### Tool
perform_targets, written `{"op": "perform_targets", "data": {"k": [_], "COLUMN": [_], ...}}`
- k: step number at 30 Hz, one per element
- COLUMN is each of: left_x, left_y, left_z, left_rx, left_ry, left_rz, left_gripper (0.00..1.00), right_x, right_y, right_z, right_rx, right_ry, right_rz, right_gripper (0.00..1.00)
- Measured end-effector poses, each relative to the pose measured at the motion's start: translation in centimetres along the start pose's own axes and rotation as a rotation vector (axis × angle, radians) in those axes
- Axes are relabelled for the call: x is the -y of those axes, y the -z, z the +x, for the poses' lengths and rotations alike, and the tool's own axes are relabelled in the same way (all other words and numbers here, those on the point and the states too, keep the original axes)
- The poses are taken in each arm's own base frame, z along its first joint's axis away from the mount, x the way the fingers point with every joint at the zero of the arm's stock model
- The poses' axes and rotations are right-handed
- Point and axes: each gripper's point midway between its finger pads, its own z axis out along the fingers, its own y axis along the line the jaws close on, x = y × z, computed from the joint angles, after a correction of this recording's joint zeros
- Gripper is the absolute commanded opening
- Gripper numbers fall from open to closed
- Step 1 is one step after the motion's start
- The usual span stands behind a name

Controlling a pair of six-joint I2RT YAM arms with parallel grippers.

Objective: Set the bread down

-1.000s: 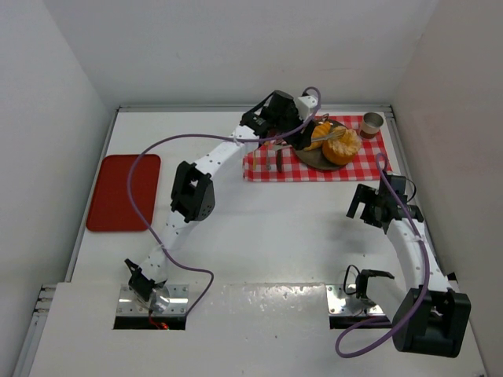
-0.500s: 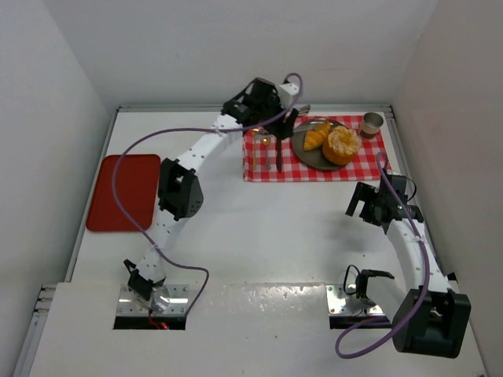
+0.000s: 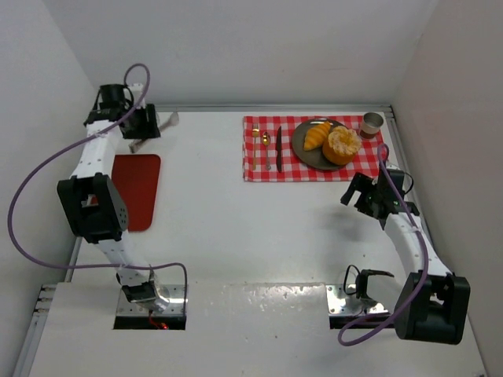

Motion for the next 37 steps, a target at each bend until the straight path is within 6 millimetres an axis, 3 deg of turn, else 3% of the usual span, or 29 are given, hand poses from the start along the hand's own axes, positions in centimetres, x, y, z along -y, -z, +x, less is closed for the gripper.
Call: {"op": "perform_targets", "data": {"k": [5,7,12,18,20,23,37], "left_x": [4.7,6.1,6.7,7.4,7.7,8.1,8.0], "left_y": [-2.5,-3.0,-4.2,-5.7,-5.8,-5.9,-5.0], "left_z": [7.1,8.7,11.0,13.5,14.2,14.4,13.2], "left_rx": [-0.175,-0.214,-0.256,-0.309,-0.327,-0.329,-0.293], "left_ry": [-0.020,-0.025,0.007,0.016,0.011,-0.004,-0.093], "left_rz": [0.097,0.124,0.133,0.148,0.155,0.165,0.143], "left_gripper": [0.61,0.61,0.62,0.75,0.83,1.00,1.00], "right_x": [-0.9,-1.1,-0.4,0.9,1.4,1.8,2.6], "right_y": [-0.5,-0.6,-0.8,0.1,0.3,0.7,1.5], "right_z": [0.6,0.7,2.4,4.8,5.4,5.9,6.1], "right_rx": [-0.021,-0.023,-0.050,-0.036,-0.042,-0.048,-0.038], "right_ry": [-0.006,-0.011,-0.043,-0.073,-0.076,-0.075,-0.064], "right_rz": [-0.022,-0.028,-0.011,0.021,0.037,0.054,0.093], "right_gripper": [0.97,0.97,0.97,0.99,0.99,0.99,0.99]}}
